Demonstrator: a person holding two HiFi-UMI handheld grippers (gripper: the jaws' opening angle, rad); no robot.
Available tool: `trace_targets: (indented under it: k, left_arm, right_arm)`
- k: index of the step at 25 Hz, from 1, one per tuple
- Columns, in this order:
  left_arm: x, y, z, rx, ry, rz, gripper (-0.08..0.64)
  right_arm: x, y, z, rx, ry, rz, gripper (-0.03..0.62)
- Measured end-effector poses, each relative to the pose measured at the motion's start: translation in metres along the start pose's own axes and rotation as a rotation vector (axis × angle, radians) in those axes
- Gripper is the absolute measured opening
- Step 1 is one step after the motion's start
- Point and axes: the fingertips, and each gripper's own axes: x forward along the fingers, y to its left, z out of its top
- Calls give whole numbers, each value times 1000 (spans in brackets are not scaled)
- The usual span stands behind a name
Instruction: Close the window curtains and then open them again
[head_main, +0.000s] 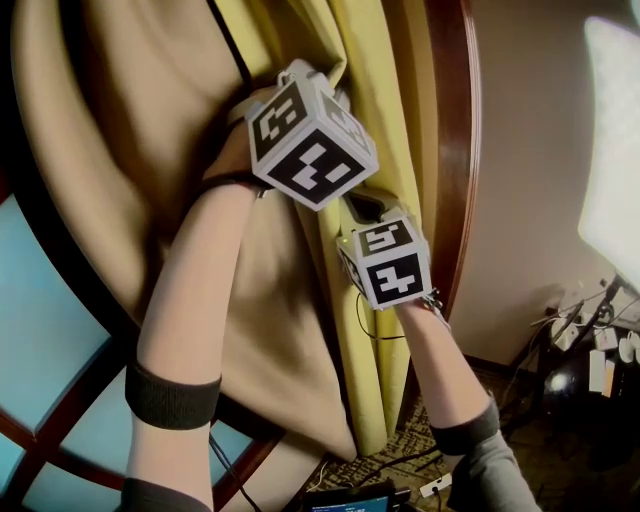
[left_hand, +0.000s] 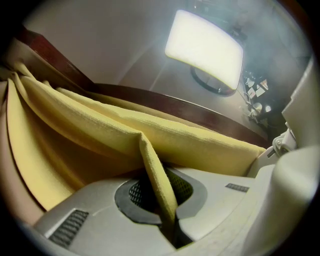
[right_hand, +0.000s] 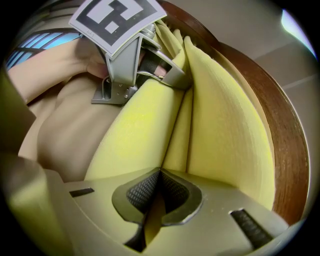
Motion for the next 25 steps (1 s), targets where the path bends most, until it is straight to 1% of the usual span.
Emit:
trace_targets:
  k: [5, 7, 10, 13, 18, 21, 25]
  left_arm:
    - [14, 7, -1, -6, -1, 20, 0]
    - [20, -2, -1, -8, 5, -4, 0]
    - [31, -30, -10, -19, 29, -65, 0]
    - [32, -44, -11, -33, 38, -88, 0]
    - [14, -50, 0, -61, 31, -89, 0]
    - [0, -58, 2, -93, 25, -74, 0]
    - [-27, -67, 4, -109, 31, -46, 3]
  right_arm:
    - [5, -9, -8, 0, 19, -21, 12]
    - [4, -10, -9, 4, 29, -23, 14]
    - [0, -3, -7, 14, 31, -7, 14]
    - [-7, 2, -9, 17, 37, 5, 14]
    - [-27, 3, -6, 25, 36, 12, 14]
    - [-42, 10, -3, 24, 32, 20, 14]
    - [-66, 26, 3, 24, 24, 38, 14]
